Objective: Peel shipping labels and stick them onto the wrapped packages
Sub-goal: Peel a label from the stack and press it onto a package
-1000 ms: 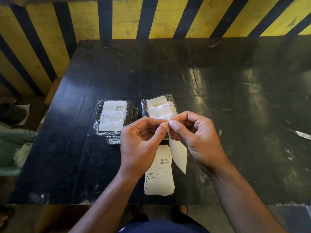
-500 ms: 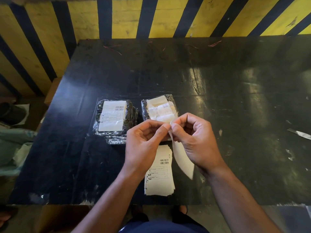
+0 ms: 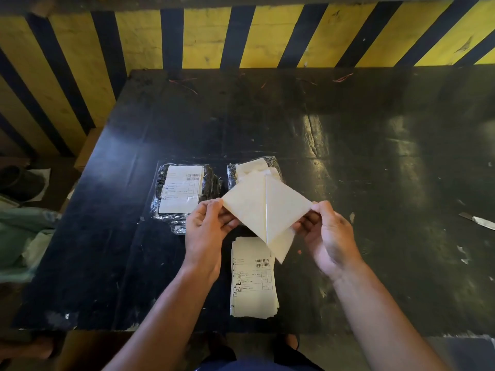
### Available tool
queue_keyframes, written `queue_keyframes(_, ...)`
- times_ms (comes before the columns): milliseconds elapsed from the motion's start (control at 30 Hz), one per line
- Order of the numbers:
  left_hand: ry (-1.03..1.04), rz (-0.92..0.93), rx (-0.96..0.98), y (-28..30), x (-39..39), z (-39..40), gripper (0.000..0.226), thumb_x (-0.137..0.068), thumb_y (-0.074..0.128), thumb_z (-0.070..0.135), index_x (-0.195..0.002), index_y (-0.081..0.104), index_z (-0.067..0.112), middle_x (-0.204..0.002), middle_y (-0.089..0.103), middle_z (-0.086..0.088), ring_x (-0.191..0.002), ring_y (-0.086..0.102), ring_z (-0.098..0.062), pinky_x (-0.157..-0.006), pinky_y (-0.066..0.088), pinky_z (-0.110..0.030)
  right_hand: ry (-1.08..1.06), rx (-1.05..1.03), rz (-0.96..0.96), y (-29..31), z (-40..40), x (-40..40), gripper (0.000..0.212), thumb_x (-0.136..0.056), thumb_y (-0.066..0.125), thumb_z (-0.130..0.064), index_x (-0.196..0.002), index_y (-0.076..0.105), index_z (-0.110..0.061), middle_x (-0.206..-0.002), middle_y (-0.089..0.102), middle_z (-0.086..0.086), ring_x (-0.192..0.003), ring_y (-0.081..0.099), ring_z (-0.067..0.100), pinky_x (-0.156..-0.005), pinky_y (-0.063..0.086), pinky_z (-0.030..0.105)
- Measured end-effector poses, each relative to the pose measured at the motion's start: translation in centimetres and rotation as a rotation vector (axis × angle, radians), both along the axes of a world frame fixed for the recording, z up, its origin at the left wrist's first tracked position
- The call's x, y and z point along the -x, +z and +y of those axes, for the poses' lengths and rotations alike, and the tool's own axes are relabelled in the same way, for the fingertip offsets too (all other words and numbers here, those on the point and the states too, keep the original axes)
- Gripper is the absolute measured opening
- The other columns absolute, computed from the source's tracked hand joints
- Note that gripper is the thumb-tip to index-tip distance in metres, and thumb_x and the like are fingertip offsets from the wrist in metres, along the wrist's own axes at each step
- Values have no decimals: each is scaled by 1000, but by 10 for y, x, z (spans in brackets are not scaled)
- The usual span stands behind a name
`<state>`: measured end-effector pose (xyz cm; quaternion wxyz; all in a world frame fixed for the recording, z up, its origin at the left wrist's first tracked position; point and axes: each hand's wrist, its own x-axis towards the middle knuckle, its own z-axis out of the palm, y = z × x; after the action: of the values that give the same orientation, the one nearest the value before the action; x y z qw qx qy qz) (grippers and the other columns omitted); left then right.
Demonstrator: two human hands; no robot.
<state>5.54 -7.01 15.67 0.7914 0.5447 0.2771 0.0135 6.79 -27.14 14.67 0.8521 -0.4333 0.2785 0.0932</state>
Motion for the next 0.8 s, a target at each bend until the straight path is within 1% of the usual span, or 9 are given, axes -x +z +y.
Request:
queue_keyframes(133,86,30,-10,-13,-5,15,14,-109,56,18,-111,64,7,-98,80,-5,-93,76,-19,-81,62,-30,-103,-34,113,-21,-22,-4,10,-99,55,-9,-97,64,-4,-85,69,12,-73,63,19,-70,51,29)
queue_keyframes(267,172,37,-52,-21,-7,30,10,-109,56,16,-108,64,11,-104,78,-6,-94,77,-17,-78,63,-27,-183,-57,167,-41,-46,-6,9,-98,55,-10,-91,60,-8,-82,66,11,-74,61,20,-69,51,30)
queue_keyframes(400,278,13,-58,-21,-11,50,13,-109,54,14,-106,66,8,-99,78,-6,-93,76,-18,-73,62,-24,-315,6,145,-48,-77,-7,15,-96,53,-11,-82,56,-15,-70,63,4,-70,61,18,-68,50,32)
queue_keyframes(467,285,15,-88,-17,-11,61,15,-109,53,14,-100,66,12,-94,77,-2,-91,75,-17,-73,62,-25,-360,172,95,-51,-95,-8,20,-97,50,-10,-79,56,-14,-70,61,4,-68,59,17,-63,49,31)
queue_keyframes(500,264,13,-111,-16,-10,65,16,-109,53,15,-98,65,13,-93,76,-2,-92,74,-17,-76,61,-26,-336,316,56,-53,-103,-8,20,-97,50,-12,-78,57,-14,-74,61,5,-70,60,17,-64,50,31)
queue_keyframes(600,156,1,-161,-19,-6,66,18,-109,53,15,-95,64,16,-89,76,0,-86,73,-15,-81,60,-29,-62,813,4,-71,-112,-5,16,-92,57,-21,-80,61,-12,-84,65,8,-78,64,20,-70,55,37)
queue_keyframes(667,83,15,-171,-24,-1,59,18,-109,54,15,-93,62,17,-89,73,-2,-84,70,-15,-80,59,-29,115,1069,42,-91,-108,-4,17,-93,62,-20,-83,63,-7,-82,68,8,-78,64,23,-72,50,37)
queue_keyframes(733,30,41,-159,-29,5,49,19,-109,53,15,-93,61,17,-90,73,-2,-86,70,-16,-78,59,-29,240,1211,56,-111,-99,-5,15,-90,67,-22,-82,63,-9,-77,69,5,-75,65,25,-72,49,38)
queue_keyframes(800,-10,61,-145,-33,10,39,19,-110,53,16,-92,60,18,-87,76,0,-86,72,-16,-80,58,-31,381,1247,62,-131,-87,-3,16,-90,69,-23,-81,62,-12,-77,68,2,-73,64,23,-69,49,36)
